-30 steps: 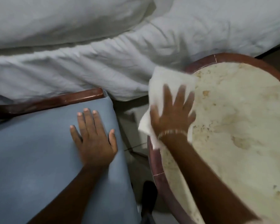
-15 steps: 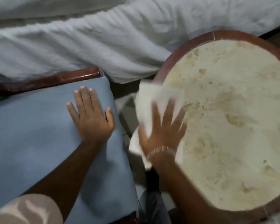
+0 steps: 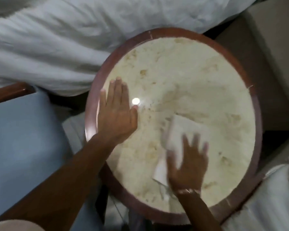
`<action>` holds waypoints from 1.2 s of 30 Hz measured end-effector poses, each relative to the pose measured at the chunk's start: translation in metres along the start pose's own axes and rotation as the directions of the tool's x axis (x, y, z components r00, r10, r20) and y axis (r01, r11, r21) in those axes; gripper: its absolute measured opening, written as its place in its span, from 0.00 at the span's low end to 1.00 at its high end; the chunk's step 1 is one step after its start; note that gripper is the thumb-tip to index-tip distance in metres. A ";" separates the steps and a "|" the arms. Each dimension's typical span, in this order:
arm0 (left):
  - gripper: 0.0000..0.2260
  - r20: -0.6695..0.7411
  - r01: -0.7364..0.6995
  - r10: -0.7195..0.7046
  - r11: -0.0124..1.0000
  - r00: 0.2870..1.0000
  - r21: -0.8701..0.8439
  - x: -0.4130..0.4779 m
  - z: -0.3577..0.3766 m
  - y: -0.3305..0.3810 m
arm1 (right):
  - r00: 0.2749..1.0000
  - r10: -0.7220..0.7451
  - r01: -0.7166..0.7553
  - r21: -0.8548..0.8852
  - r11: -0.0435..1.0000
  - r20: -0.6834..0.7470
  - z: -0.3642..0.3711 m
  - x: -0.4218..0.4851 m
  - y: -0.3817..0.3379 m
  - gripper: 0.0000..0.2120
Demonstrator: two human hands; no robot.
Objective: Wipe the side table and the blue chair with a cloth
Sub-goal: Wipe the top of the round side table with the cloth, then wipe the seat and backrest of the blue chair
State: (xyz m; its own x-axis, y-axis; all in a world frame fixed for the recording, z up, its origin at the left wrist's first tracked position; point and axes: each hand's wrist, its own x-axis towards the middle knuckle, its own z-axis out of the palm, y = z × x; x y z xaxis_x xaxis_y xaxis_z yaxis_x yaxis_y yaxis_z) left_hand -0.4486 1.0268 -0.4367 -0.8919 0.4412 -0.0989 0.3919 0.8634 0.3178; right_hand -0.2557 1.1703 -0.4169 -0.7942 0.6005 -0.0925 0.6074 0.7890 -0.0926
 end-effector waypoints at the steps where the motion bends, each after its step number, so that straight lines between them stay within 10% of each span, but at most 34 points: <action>1: 0.34 -0.001 -0.011 0.011 0.999 1.000 0.041 0.004 0.002 0.000 | 0.988 0.156 -0.156 0.024 0.987 0.003 -0.008 0.001 0.032 0.34; 5: 0.35 -0.025 -0.044 0.047 0.992 0.999 0.119 0.026 0.016 0.009 | 0.899 0.437 -0.437 0.042 0.899 0.007 -0.025 0.146 0.085 0.34; 9: 0.35 -0.051 0.021 -0.015 0.993 0.999 0.118 0.049 0.018 0.016 | 0.996 -0.075 0.078 0.060 0.995 -0.055 -0.012 0.258 -0.024 0.31; 14: 0.32 -0.055 0.042 -0.038 0.996 0.998 0.084 0.001 0.010 0.007 | 0.875 -0.480 0.475 0.089 0.876 0.058 -0.009 0.084 -0.027 0.28; 20: 0.31 -0.026 0.307 -0.306 0.945 0.952 0.112 -0.088 -0.020 -0.050 | 0.955 -0.240 0.228 0.083 0.970 0.172 -0.034 0.173 -0.058 0.27; 22: 0.31 0.028 0.422 -0.425 0.904 0.905 0.070 -0.124 -0.047 -0.074 | 0.795 -0.577 0.570 0.091 0.816 0.188 -0.030 0.160 -0.114 0.24; 24: 0.32 0.041 0.571 -0.571 0.821 0.820 0.010 -0.169 -0.083 -0.096 | 0.449 -0.835 0.845 0.154 0.512 0.317 -0.035 0.100 -0.148 0.26; 30: 0.39 -0.005 0.853 -0.854 0.519 0.520 0.046 -0.347 -0.186 -0.131 | 0.023 -0.940 0.796 0.562 0.224 0.341 -0.036 -0.043 -0.246 0.25; 36: 0.37 -0.095 0.913 -0.917 0.366 0.387 0.181 -0.487 -0.220 -0.145 | 0.061 -0.923 0.917 0.343 0.202 0.381 0.040 -0.163 -0.315 0.29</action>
State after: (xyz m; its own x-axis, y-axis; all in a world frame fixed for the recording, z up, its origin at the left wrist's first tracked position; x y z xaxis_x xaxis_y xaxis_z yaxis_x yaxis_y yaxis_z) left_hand -0.1205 0.6328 -0.2276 -0.7258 -0.6446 -0.2403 -0.6299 0.7631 -0.1444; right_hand -0.3167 0.8186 -0.4124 -0.6021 -0.7407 -0.2980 -0.5995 0.6659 -0.4440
